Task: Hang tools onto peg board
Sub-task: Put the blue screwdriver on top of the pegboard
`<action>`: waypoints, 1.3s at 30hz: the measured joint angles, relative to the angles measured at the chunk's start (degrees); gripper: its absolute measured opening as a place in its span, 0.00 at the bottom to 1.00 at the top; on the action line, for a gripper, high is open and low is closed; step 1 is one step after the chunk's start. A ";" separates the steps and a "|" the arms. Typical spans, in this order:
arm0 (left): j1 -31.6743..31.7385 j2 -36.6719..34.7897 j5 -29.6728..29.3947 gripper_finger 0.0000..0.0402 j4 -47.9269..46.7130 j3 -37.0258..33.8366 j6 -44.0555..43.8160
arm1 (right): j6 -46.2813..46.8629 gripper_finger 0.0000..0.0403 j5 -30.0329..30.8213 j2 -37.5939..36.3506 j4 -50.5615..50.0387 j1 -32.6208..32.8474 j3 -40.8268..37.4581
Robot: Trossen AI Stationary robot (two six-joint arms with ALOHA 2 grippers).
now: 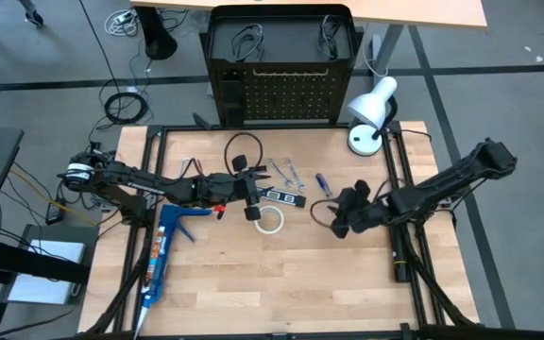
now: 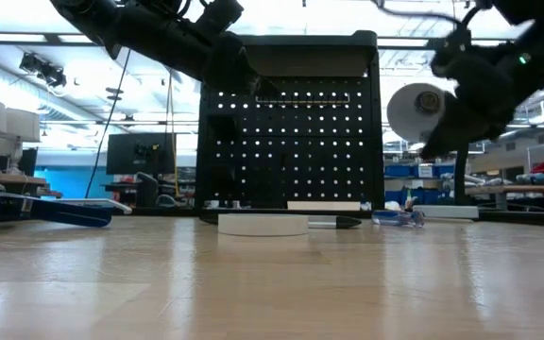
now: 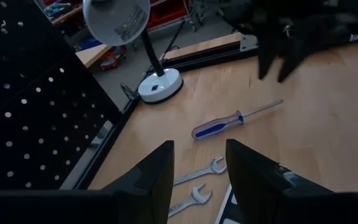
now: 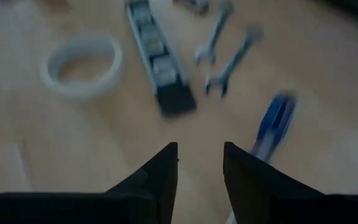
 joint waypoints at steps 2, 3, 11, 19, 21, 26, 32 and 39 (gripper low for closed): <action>0.00 -0.01 0.00 0.38 0.00 0.00 -0.02 | 2.47 0.33 -2.04 2.92 -0.81 1.42 -0.04; 0.00 -0.01 0.00 0.38 -0.02 0.00 -0.02 | 3.80 0.33 -2.42 4.20 -1.54 2.28 -0.04; 0.00 0.00 0.04 0.38 0.02 0.00 -0.01 | 12.42 0.33 -1.49 11.35 -4.32 5.62 -0.04; 0.00 0.01 0.14 0.38 -0.65 0.00 0.02 | 16.20 0.33 1.19 14.24 -7.26 7.31 -0.04; 0.00 0.00 0.15 0.38 -1.26 0.00 -0.02 | 18.08 0.33 2.67 14.33 -8.37 8.50 -0.04; 0.00 0.01 0.14 0.38 -2.03 0.00 -0.02 | 21.64 0.33 5.36 14.37 -10.78 10.92 -0.06; 0.00 0.01 0.13 0.38 -2.03 0.00 -0.04 | 21.22 0.33 5.99 14.64 -8.30 11.12 -0.08; 0.00 0.01 0.13 0.38 -2.10 0.00 -0.04 | 23.05 0.33 8.35 15.61 2.54 10.61 -6.06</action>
